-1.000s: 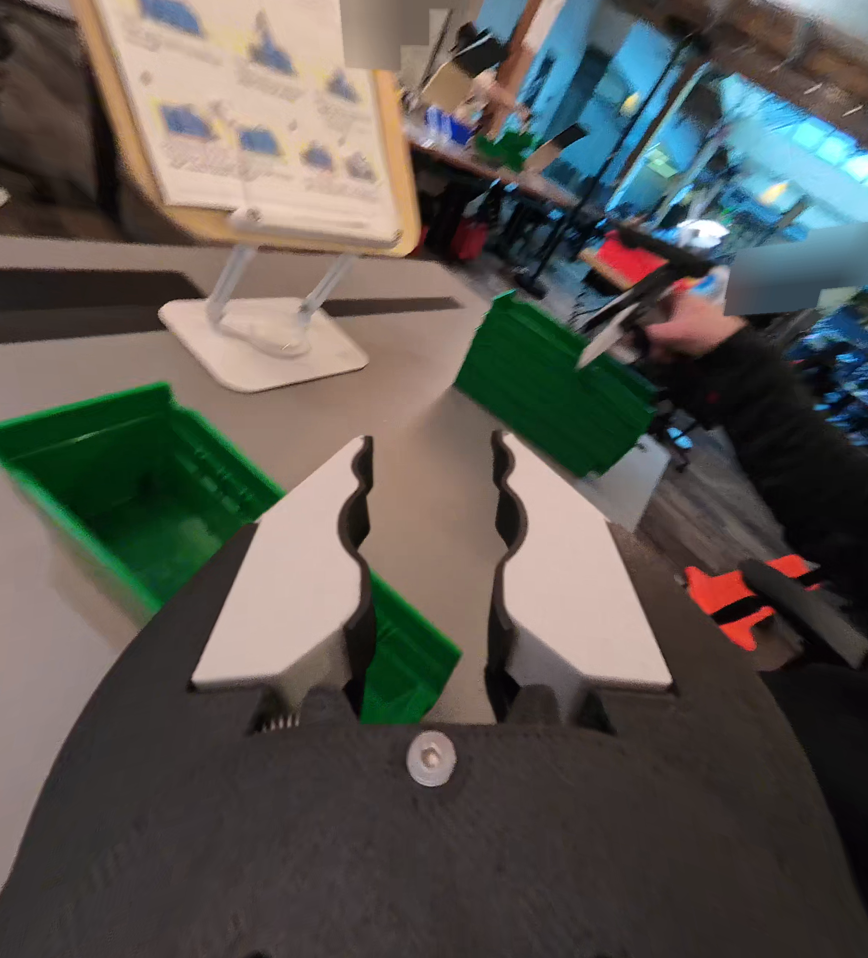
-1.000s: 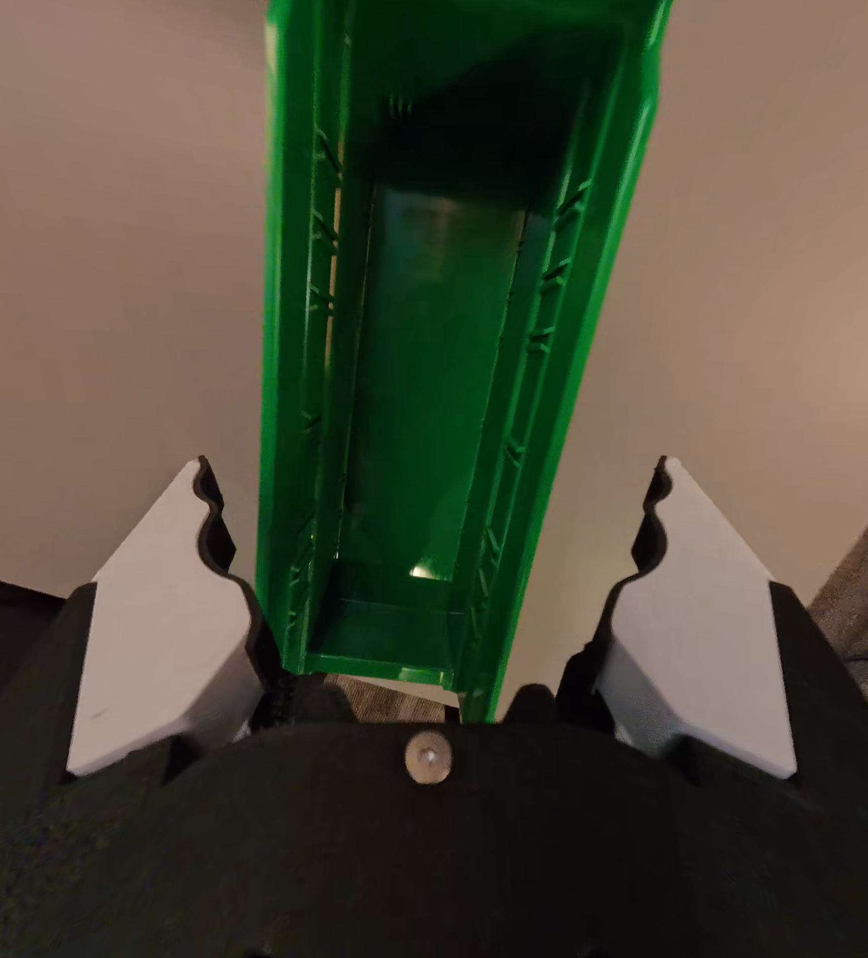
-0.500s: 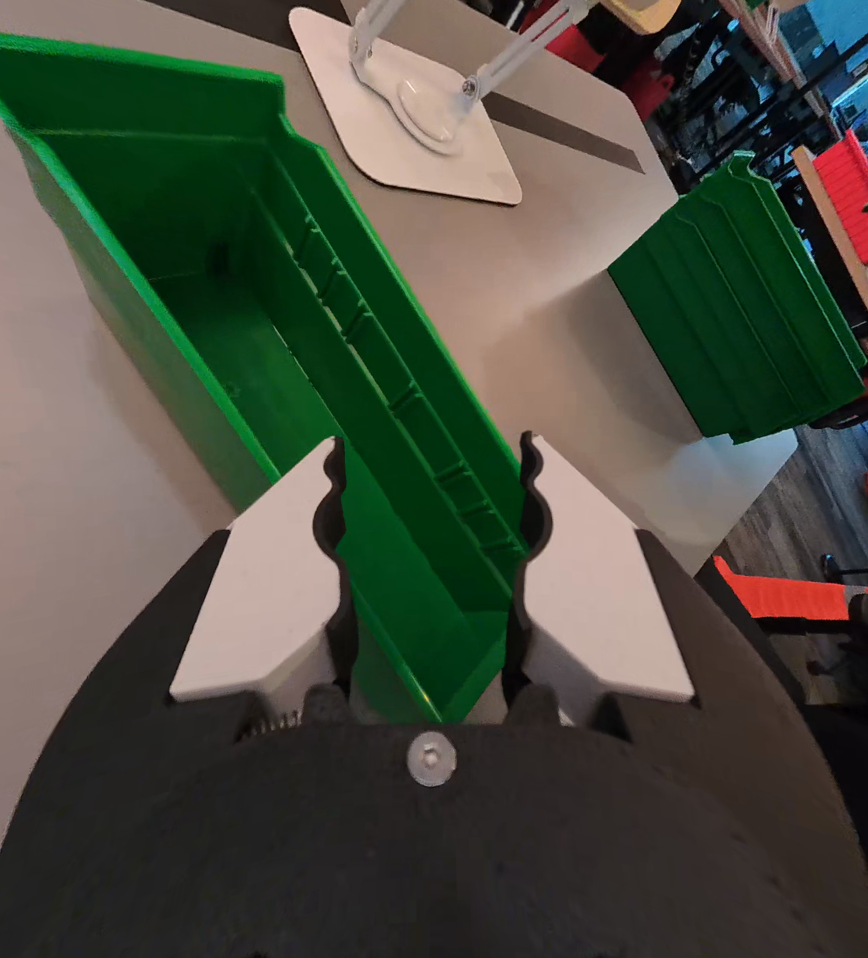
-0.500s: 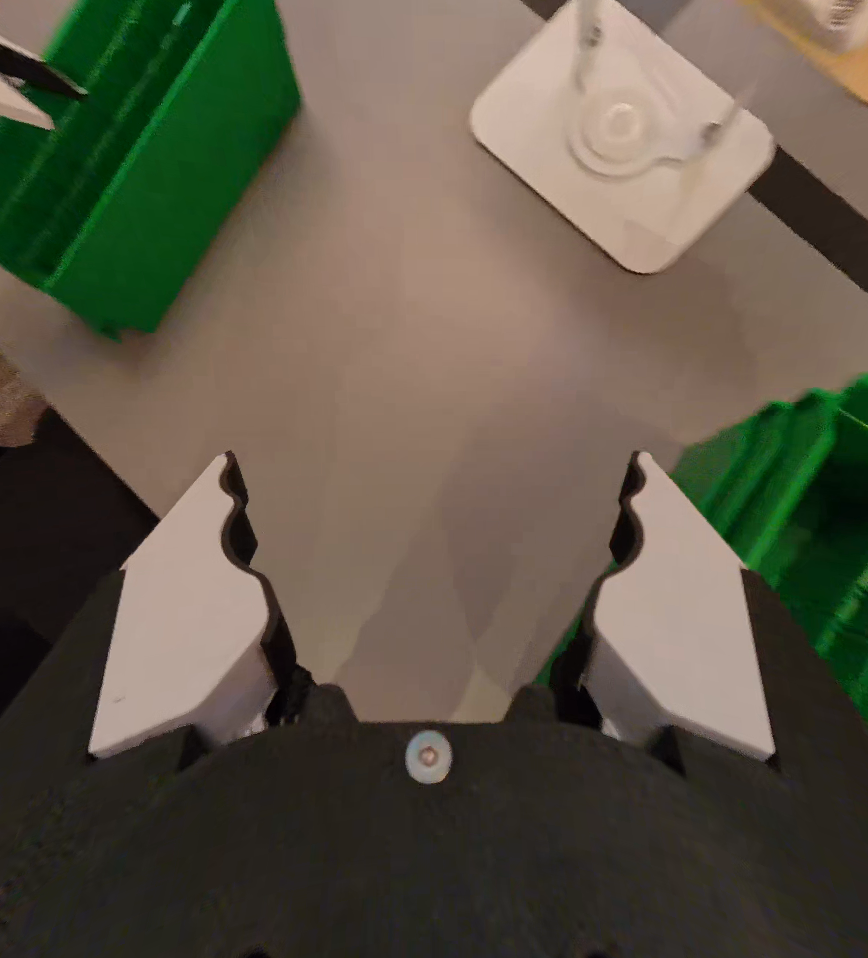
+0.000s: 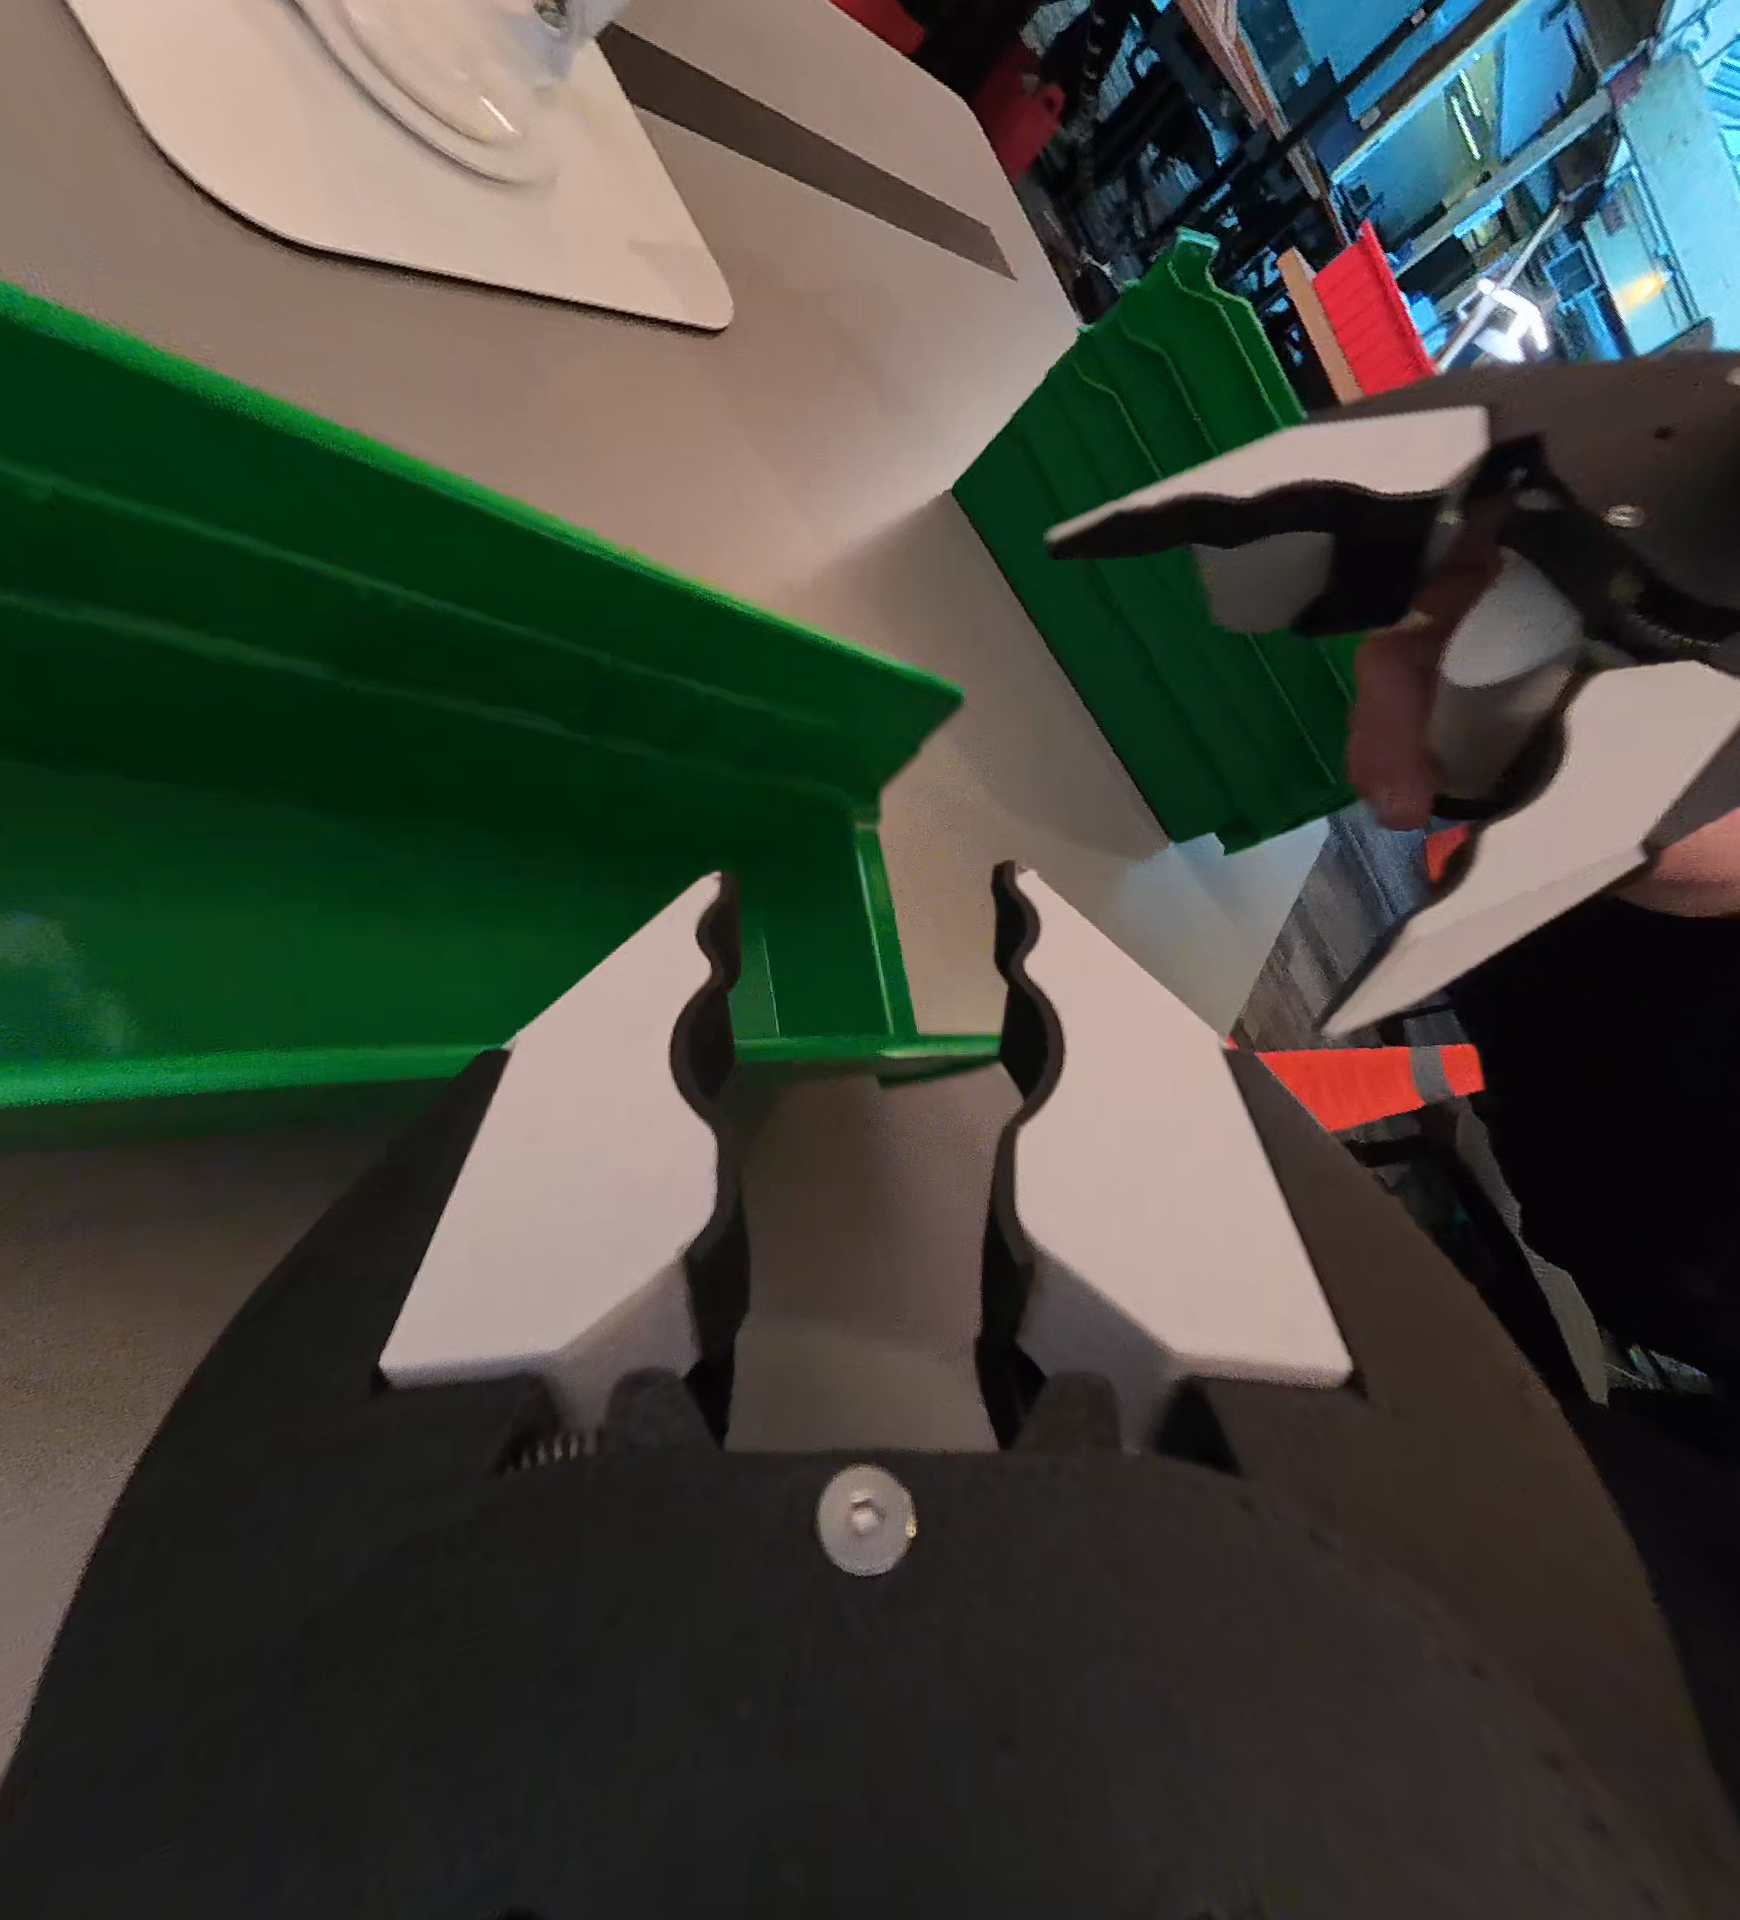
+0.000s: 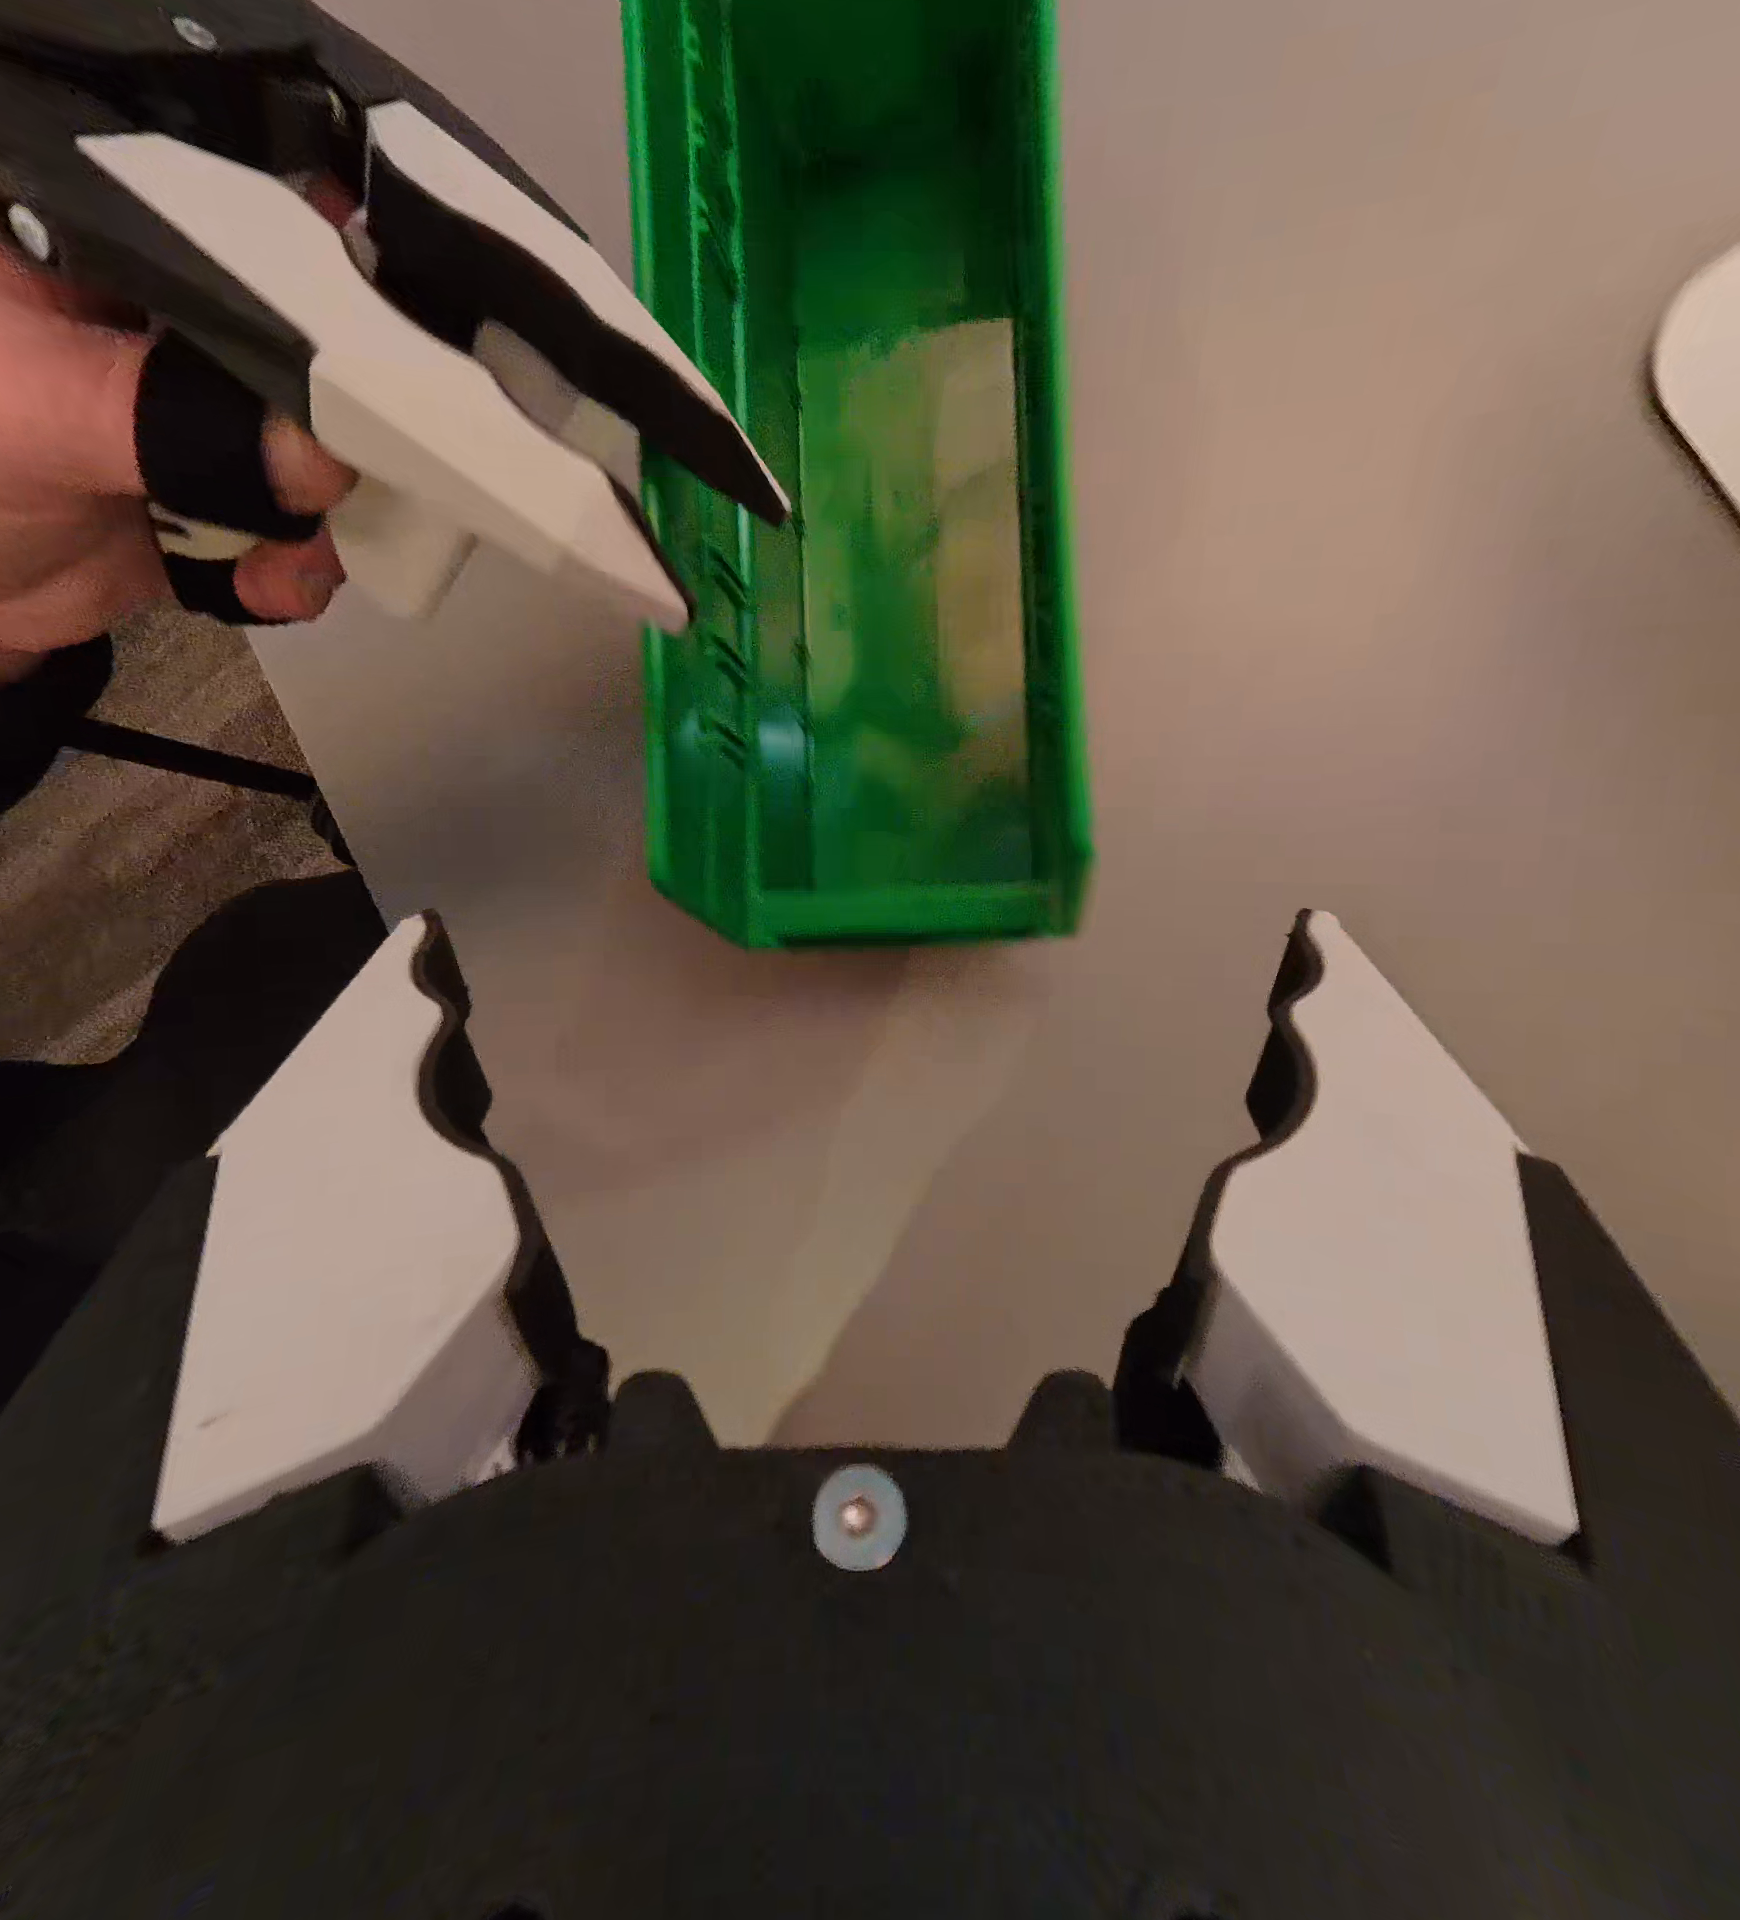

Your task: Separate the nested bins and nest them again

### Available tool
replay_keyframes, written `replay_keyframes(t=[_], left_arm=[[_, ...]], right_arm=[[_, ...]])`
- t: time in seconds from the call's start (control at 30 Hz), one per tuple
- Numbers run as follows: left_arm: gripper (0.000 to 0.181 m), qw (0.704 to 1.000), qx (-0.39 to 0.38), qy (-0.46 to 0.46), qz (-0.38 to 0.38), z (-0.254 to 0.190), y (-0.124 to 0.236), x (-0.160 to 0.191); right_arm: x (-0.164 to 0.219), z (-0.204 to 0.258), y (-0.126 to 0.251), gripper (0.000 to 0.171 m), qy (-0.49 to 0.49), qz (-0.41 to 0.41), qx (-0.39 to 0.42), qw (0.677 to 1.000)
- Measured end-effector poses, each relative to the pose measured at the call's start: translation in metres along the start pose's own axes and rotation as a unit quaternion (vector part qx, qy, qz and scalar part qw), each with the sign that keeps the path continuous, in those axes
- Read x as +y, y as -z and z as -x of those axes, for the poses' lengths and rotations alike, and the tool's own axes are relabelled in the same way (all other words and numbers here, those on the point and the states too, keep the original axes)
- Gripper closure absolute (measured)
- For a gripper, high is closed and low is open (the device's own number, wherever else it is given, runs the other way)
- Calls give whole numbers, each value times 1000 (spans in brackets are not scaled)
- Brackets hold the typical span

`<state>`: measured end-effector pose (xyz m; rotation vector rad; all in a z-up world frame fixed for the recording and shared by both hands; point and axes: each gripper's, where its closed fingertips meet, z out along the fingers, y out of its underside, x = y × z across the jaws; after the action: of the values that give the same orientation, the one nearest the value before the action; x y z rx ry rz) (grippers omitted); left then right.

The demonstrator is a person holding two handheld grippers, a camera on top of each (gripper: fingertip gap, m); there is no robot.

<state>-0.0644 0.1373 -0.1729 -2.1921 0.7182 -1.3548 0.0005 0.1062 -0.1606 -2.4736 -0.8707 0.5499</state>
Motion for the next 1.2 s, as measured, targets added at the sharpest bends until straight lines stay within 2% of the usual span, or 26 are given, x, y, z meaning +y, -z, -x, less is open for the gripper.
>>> replay_keyframes(t=[0.13,0.27,0.4,0.5,0.6,0.73,1.03,1.2], left_arm=[[134,999,19,-2,-41,-6,25,-18],[137,995,-18,-9,-94,9,69,-38],[143,986,-7,2,-166,12,111,-59],[144,982,-14,3,-190,18,131,-65],[145,978,-16,8,-208,23,143,-68],[142,973,-26,17,-230,32,154,-71],[143,970,-15,14,-241,26,158,-75],[143,973,-11,9,-232,22,151,-74]], right_arm=[[-47,2,-31,16,84,-8,9,996],[-80,1,-69,16,171,31,6,985],[-86,8,-108,16,223,106,-10,969],[-78,5,-133,17,233,169,11,958],[-74,-1,-148,28,234,191,23,953],[-79,2,-141,58,208,178,6,962],[-56,-7,-119,70,180,174,-12,968],[-41,-19,-86,74,115,146,-26,982]])
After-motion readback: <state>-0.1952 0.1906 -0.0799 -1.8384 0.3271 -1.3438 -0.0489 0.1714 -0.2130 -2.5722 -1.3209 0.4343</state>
